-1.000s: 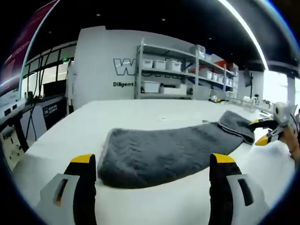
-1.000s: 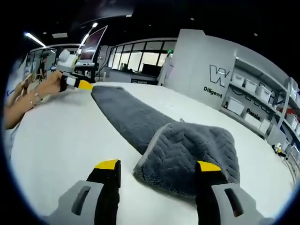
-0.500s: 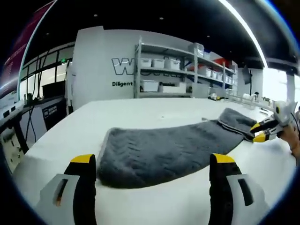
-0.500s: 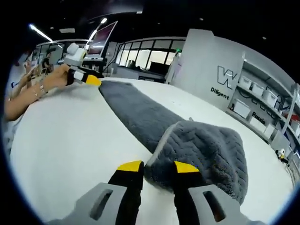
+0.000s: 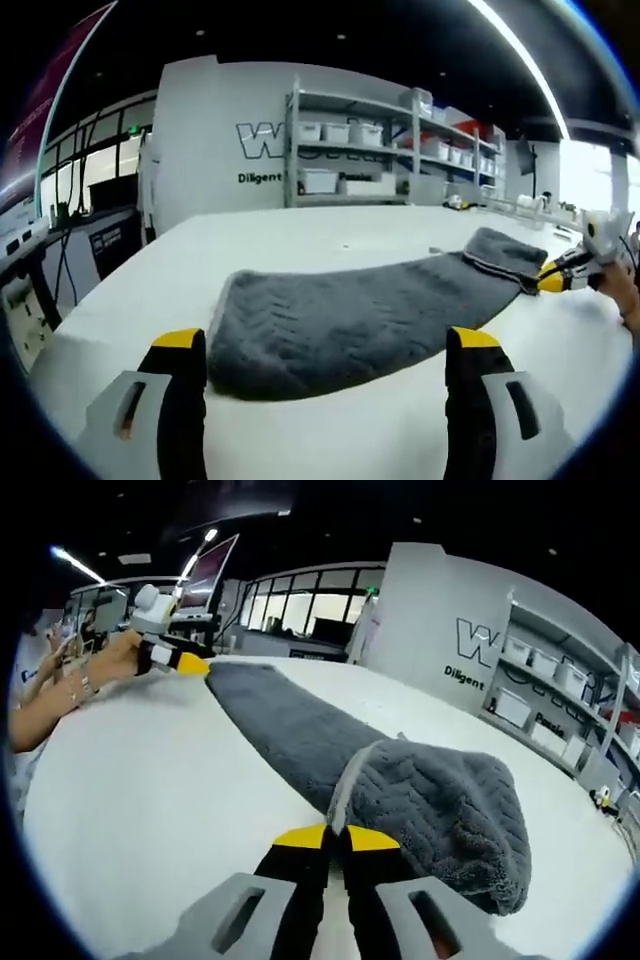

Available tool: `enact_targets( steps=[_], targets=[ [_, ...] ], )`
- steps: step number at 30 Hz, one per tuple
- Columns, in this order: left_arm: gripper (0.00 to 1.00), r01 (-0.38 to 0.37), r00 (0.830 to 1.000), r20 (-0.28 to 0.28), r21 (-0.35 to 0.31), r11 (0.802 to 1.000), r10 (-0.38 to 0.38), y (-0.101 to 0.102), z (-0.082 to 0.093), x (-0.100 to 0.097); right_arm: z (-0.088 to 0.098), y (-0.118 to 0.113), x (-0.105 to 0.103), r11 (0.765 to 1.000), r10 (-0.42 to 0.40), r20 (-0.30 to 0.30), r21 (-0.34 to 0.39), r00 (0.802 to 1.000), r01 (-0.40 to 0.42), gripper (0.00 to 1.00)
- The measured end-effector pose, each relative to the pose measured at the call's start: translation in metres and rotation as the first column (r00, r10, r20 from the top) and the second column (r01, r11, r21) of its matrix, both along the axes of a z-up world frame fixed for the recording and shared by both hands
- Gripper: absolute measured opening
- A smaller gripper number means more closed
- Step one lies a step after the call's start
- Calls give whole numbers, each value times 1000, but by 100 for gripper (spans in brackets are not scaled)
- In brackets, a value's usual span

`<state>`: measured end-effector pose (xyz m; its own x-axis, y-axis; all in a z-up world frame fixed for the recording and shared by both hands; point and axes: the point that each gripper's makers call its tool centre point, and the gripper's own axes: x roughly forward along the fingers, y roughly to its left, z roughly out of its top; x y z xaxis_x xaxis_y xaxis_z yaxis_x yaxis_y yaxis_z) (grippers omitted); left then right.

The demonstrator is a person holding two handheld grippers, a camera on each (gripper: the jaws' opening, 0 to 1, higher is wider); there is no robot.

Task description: Open the folded towel by lifting each exposed corner and separating the folded layers until the towel lies flat within the target outline without major curled edges

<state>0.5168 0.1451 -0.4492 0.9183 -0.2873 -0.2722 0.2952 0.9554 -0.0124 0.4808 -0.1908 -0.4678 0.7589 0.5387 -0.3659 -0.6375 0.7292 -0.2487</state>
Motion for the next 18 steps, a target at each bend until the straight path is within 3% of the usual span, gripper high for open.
enact_targets(
  steps=[5, 9, 12, 18],
  targets=[
    [97, 4, 1000, -3, -3, 1000, -4, -1, -1, -1, 25, -21, 10, 995, -94, 108, 29, 990, 91, 1],
    [97, 4, 1000, -1, 0, 1000, -4, -1, 0, -1, 41, -35, 14, 985, -157, 152, 97, 976, 143, 1],
    [97, 5, 1000, 0, 2, 1000, -5, -2, -1, -3, 58, -54, 18, 973, -217, 215, 124, 952, 194, 1],
    [97, 8, 1000, -2, -4, 1000, -8, -4, -2, -4, 70, -76, 30, 966, -253, 243, 108, 937, 233, 1]
  ],
)
